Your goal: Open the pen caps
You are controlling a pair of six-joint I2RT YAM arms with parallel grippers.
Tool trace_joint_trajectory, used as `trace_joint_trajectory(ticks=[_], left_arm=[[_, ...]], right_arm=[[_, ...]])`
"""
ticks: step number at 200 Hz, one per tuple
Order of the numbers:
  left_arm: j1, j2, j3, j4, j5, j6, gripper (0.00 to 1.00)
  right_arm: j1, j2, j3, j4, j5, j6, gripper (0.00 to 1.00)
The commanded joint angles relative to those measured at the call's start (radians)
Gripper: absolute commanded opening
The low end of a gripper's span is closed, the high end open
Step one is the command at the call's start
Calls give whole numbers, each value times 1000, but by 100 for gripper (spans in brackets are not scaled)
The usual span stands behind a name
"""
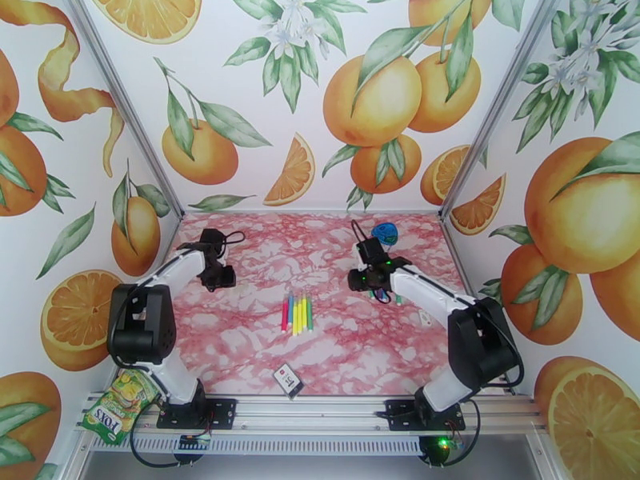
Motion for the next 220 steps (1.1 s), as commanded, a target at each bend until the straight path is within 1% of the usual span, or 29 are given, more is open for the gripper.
trace_joint_trajectory(ticks=[1, 41, 57, 70, 99, 122, 169, 220], left_arm=[[-7, -47, 30, -16, 23, 10, 34], [-10, -101, 10, 15, 96, 24, 34], [-12, -130, -7, 52, 143, 23, 35], [-13, -153, -25, 96, 202, 21, 35], [-20, -202, -61, 194, 316, 3, 40], [-23, -236, -98, 274, 376, -17, 46], [-23, -284, -153, 379, 420, -47, 57], [-23, -289, -163, 401, 427, -52, 59]], right_arm=[[39, 0, 44, -7, -59, 17, 39], [113, 39, 41, 27, -74, 72, 39], [148, 63, 35, 45, -79, 93, 40], [176, 86, 34, 62, -78, 113, 40], [233, 137, 38, 86, -82, 142, 40], [258, 168, 46, 95, -83, 158, 40], [304, 208, 52, 116, -105, 181, 40], [319, 244, 57, 128, -116, 192, 41]])
